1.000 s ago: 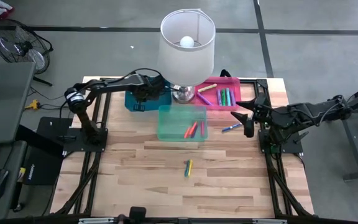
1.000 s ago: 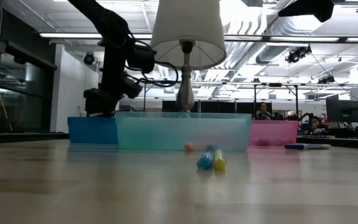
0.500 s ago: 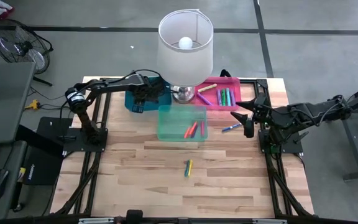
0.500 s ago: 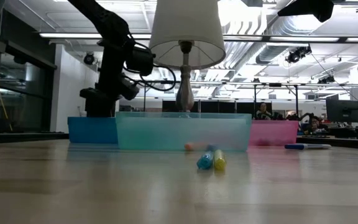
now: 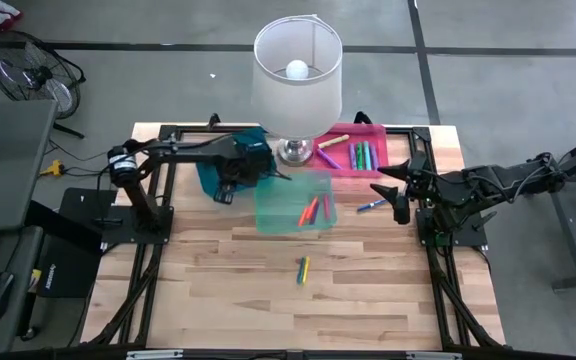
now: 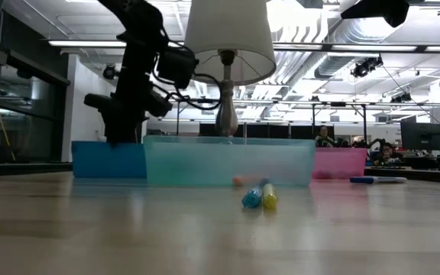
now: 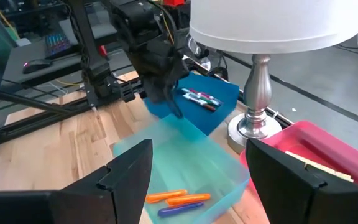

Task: Pick & Place Markers
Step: Put the blue marker pen into the blue bin

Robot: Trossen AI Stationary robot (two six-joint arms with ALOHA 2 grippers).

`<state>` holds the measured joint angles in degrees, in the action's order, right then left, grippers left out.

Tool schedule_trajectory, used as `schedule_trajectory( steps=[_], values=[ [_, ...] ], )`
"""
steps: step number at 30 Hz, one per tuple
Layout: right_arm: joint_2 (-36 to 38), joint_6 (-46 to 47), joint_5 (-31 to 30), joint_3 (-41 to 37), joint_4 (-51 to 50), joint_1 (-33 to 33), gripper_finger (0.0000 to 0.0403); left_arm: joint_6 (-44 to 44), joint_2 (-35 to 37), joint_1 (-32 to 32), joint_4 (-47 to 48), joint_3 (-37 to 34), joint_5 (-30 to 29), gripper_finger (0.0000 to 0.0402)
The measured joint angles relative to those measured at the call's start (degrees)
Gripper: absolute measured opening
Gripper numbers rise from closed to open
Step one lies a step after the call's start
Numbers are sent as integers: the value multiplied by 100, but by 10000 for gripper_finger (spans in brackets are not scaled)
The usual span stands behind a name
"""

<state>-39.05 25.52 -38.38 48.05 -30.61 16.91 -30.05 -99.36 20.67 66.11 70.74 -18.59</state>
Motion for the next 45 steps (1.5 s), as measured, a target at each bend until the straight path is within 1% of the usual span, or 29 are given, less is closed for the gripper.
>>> schedule_trajectory(
  steps=[3,7,9,13,16,19,24,26,28,31,34,36,40,42,45],
  values=[
    [0,0,59,0,0,0,248,182,209,-213,17,20,6,145],
    [2,0,180,0,0,0,248,544,302,-451,-234,22,-534,145],
    [0,-2,212,0,0,0,248,694,331,-514,-219,29,-593,145],
    [1,-1,319,-1,-1,0,248,1096,433,-605,65,25,-193,145],
    [2,-2,434,0,0,0,248,1342,479,-718,235,15,372,145],
    [1,0,513,-12,-14,0,248,1614,646,-934,213,35,742,145],
    [0,2,624,-13,-123,2,248,2222,820,-1407,31,156,1101,145],
    [2,27,728,-13,-191,0,248,2508,930,-1610,163,224,1293,145],
    [1,108,812,-13,-363,2,248,2860,976,-1872,-55,367,1392,145],
    [-35,287,1073,-13,-764,1,248,3386,991,-2312,-130,400,1396,145],
    [-128,564,1434,-13,-1187,-3,248,3949,1028,-2759,-626,474,1311,145],
    [-220,809,1599,-13,-1411,-20,248,4358,1020,-3029,-704,447,1278,145],
    [-503,1282,1926,-13,-1847,-206,248,5202,1017,-3531,-1173,458,1152,145],
    [-693,1275,2182,-13,-2111,-379,248,5576,1017,-3767,-1392,457,997,145],
    [-1012,859,2693,-13,-2495,-749,248,6053,1017,-4111,-1642,457,649,145]
  ],
)
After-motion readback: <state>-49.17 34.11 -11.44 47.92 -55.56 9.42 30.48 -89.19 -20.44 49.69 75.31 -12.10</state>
